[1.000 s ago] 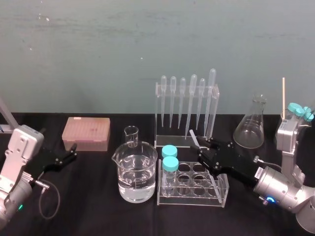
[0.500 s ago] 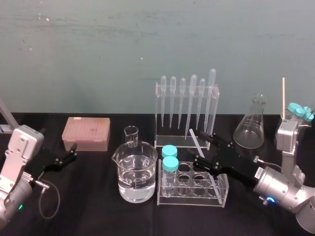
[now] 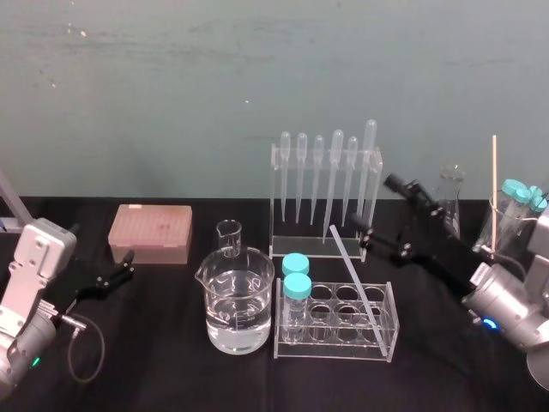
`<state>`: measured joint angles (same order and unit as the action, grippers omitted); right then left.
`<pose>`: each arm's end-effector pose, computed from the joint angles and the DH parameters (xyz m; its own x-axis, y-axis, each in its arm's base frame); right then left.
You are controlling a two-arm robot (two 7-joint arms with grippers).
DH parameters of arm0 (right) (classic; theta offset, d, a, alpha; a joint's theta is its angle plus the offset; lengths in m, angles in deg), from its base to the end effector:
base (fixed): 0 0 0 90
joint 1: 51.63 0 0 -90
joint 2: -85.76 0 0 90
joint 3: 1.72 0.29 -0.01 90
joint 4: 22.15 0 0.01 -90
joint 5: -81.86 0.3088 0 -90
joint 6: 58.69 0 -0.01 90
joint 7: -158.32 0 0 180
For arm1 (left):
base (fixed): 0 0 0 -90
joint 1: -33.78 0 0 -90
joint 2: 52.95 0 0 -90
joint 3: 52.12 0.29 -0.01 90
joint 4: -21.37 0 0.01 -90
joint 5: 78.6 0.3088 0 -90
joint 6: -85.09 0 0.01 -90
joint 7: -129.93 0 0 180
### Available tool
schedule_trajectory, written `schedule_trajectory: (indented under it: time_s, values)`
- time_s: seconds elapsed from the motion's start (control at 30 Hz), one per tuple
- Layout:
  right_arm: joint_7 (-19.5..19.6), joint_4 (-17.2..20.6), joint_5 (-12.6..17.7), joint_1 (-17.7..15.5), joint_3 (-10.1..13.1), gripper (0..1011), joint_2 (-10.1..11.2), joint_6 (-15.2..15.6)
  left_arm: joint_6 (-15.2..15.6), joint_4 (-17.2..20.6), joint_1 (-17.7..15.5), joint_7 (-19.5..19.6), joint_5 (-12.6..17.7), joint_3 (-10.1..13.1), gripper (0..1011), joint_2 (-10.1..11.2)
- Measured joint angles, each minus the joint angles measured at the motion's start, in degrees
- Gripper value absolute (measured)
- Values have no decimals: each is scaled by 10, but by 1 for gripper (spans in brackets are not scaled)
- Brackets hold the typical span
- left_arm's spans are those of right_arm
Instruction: Pick up the stirring rod with one hand, then place it down.
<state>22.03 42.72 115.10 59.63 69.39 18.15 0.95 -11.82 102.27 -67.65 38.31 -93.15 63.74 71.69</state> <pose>0.4179 -0.0779 -0.3020 0.7385 -0.6472 0.1891 0.5762 0.7514 0.3214 0.3581 0.0827 -0.3023 0.2923 0.8803 0.3736 -0.9553 0.2873 0.0702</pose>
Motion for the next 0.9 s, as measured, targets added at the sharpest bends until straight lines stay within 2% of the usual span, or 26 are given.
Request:
schedule_trajectory:
  time_s: [0.1, 0.17, 0.2, 0.33, 0.37, 0.4, 0.47, 0.6, 0.9]
  values:
    - [42, 13, -7, -14, 25, 1003, -1, -4, 0, 0, 0, 0, 0, 0, 1000, 0]
    - [69, 18, -8, -25, 39, 1003, -1, 13, 0, 0, 0, 0, 0, 0, 1000, 0]
    - [69, 18, -8, -25, 39, 1003, -1, 13, 0, 0, 0, 0, 0, 0, 1000, 0]
    - [125, 26, -13, -52, 60, 1003, 1, 60, 0, 0, 0, 0, 0, 0, 1000, 0]
    - [141, 30, -13, -61, 65, 1003, 3, 84, 0, 0, 0, 0, 0, 0, 1000, 0]
    - [141, 30, -13, -61, 65, 1003, 3, 84, 0, 0, 0, 0, 0, 0, 1000, 0]
    - [166, 34, -12, -73, 71, 1003, 5, 131, 0, 0, 0, 0, 0, 0, 1000, 0]
    - [184, 34, -12, -81, 74, 1003, 5, 166, 0, 0, 0, 0, 0, 0, 1000, 0]
    - [182, 35, -13, -79, 74, 1003, 5, 157, 0, 0, 0, 0, 0, 0, 1000, 0]
